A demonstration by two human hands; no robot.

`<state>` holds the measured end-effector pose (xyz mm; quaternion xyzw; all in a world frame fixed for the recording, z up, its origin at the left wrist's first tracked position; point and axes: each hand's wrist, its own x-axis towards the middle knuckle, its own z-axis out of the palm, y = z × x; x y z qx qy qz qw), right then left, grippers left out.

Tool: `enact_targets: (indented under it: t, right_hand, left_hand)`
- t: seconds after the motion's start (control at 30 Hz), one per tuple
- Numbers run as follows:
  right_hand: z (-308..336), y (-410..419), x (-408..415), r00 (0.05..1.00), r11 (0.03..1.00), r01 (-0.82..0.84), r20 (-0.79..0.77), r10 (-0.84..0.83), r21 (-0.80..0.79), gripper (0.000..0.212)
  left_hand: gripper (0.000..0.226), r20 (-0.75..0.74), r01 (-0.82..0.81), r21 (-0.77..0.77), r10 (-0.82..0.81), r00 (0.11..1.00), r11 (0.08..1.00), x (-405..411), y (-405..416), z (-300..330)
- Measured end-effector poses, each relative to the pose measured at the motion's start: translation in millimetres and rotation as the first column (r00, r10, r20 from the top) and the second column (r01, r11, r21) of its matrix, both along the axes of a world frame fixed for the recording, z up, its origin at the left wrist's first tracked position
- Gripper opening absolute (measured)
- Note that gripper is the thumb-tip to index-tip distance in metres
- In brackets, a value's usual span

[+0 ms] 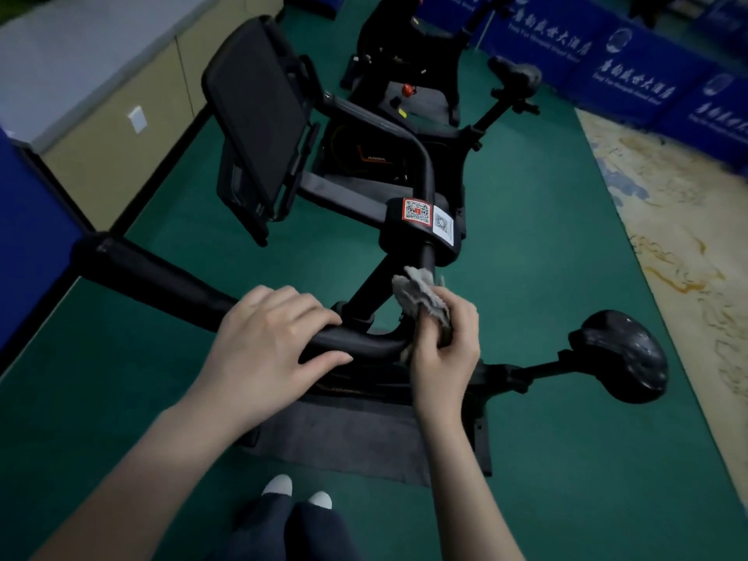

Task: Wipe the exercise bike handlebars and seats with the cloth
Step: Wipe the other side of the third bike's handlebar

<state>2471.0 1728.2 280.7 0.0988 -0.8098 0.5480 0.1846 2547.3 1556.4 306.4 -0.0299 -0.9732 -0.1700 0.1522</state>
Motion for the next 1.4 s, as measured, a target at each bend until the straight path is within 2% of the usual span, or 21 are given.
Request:
enact_targets:
  t: [0.13, 0.3, 0.5, 0.67, 0.8, 0.9, 1.03, 1.1, 1.23, 1.4]
  right_hand:
    - [-8.6, 4.6, 21.3, 0.999, 0.999, 0.014, 0.038, -0.013, -0.038, 0.026]
    - [-7.4, 17.9, -4.3, 0.999, 1.000, 0.002, 0.046, -0.001, -0.004, 0.024]
    - [-2.9, 24.8, -50.6, 0.986, 0.989, -0.146, 0.080, 0.144, 0.031, 0.022]
    - [-2.0, 38.4, -56.0, 0.942, 0.928, -0.330, 0.001, 0.335, 0.171, 0.024]
    - [5.1, 30.8, -93.2, 0.923, 0.898, -0.368, -0.027, 0.385, 0.241, 0.025]
    - [6.2, 25.7, -102.4, 0.921, 0.902, -0.380, -0.006, 0.390, 0.202, 0.026]
    - [-0.3, 34.8, -95.0, 0.878, 0.864, -0.459, -0.047, 0.477, 0.205, 0.029]
    - [-3.1, 37.0, -100.5, 0.896, 0.888, -0.431, -0.040, 0.443, 0.160, 0.027]
    - [-5.6, 42.7, -101.0, 0.932, 0.932, -0.362, 0.049, 0.360, 0.026, 0.024]
    - [-21.0, 73.2, -81.5, 0.929, 0.953, -0.301, 0.216, 0.301, -0.036, 0.013]
  left_hand:
    - [0.048, 0.002, 0.019, -0.016, -0.019, 1.000, 1.000, -0.9, -1.8, 0.1]
    - [0.047, 0.032, 0.016, 0.004, -0.016, 0.999, 1.000, -0.6, -1.6, 3.0]
    - [0.050, 0.073, -0.020, 0.017, 0.019, 0.997, 1.000, -0.9, 1.4, 6.6]
    - [0.061, 0.096, -0.107, 0.076, 0.100, 0.990, 0.991, -5.4, 29.6, 10.5]
    - [0.060, 0.087, -0.178, 0.077, 0.171, 0.981, 0.981, -14.1, 63.5, 3.9]
    - [0.054, 0.066, -0.243, 0.081, 0.238, 0.969, 0.967, -18.8, 79.6, 0.1]
    - [0.047, 0.033, -0.316, 0.157, 0.315, 0.949, 0.936, -19.8, 88.5, -4.4]
    - [0.046, 0.025, -0.340, 0.189, 0.341, 0.940, 0.921, -20.3, 89.4, -6.1]
    - [0.046, 0.017, -0.350, 0.207, 0.354, 0.935, 0.914, -21.0, 90.0, -7.3]
    - [0.046, 0.009, -0.367, 0.211, 0.373, 0.928, 0.906, -20.8, 91.5, -7.1]
